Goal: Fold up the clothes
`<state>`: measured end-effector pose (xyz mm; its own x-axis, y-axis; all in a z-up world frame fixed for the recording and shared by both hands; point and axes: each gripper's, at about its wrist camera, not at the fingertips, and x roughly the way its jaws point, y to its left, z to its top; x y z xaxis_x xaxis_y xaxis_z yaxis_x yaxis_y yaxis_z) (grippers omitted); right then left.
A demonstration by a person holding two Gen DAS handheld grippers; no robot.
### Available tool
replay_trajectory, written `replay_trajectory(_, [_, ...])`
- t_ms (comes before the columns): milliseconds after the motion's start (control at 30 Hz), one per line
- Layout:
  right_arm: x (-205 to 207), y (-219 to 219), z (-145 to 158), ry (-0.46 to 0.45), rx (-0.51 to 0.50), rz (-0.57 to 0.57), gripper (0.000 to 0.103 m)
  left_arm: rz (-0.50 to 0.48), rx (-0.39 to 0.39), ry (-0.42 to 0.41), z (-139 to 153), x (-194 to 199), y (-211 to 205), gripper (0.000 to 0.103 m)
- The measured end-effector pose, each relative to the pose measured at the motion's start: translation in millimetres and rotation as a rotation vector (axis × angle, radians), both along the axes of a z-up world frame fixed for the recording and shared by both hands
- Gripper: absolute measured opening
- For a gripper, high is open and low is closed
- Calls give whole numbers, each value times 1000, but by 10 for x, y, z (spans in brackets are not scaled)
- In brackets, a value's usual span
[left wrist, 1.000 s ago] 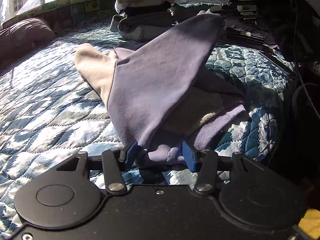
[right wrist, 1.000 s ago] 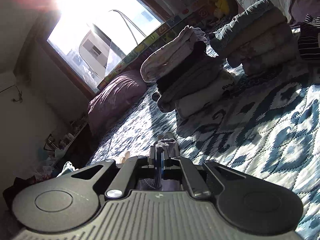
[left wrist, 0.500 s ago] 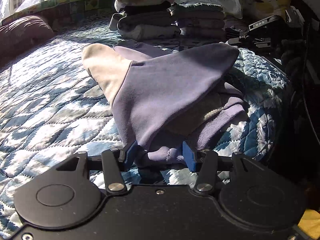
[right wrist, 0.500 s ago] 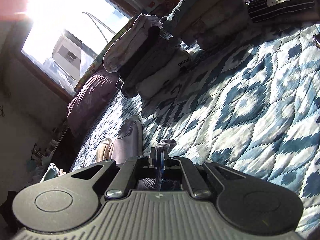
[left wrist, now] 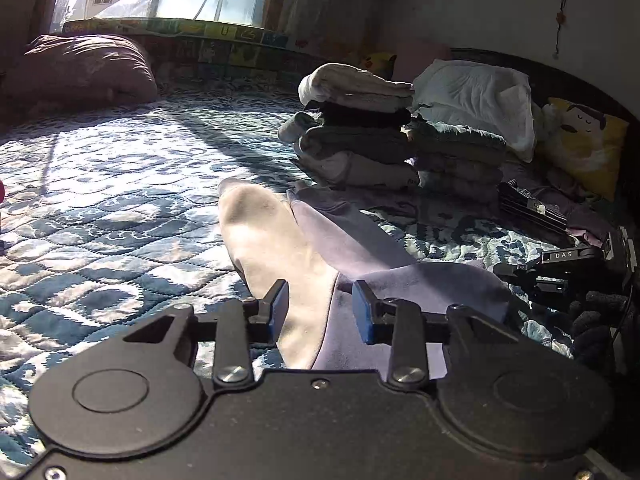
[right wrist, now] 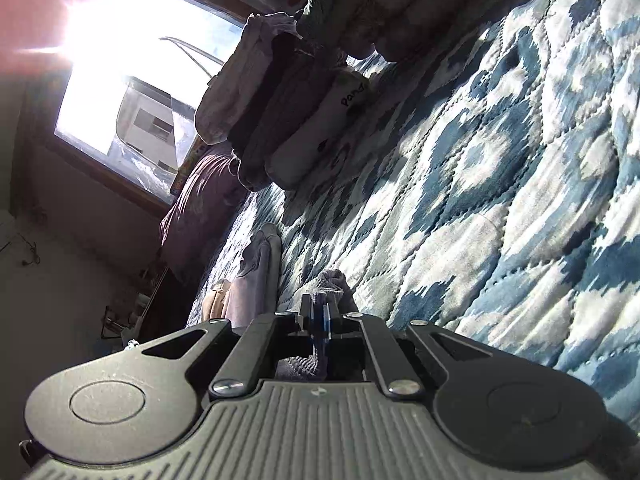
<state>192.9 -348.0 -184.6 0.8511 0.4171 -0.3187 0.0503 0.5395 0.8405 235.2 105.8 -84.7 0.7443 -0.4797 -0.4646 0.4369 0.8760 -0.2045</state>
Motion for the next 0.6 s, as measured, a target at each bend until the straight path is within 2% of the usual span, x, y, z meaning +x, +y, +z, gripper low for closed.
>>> replay_trajectory(67, [21,4,-11,-5,9,18,7,37,-9,21,-26,315,-31,30])
replay_trajectory(167, [82,12,-8,-14,-2,55,7,46,56,8,-29,683,-164,28])
replay_trajectory(333, [131,-2,17,-42,-8,109,7,10,156,-14,-52,1206,-464,28])
replay_trajectory(433, [174,-11,7,-41,5,127,8,31,331,98,-355,1530,-671,28])
replay_trajectory(467, [186,-11,3,-39,9,130,8,44,368,102,-436,1577,-709,28])
replay_trajectory(500, [194,-6,1,-39,10,132,8,45,354,101,-441,1561,-691,25])
replay_trajectory(600, [203,11,11,-50,10,142,8,33,290,70,-239,1523,-643,25])
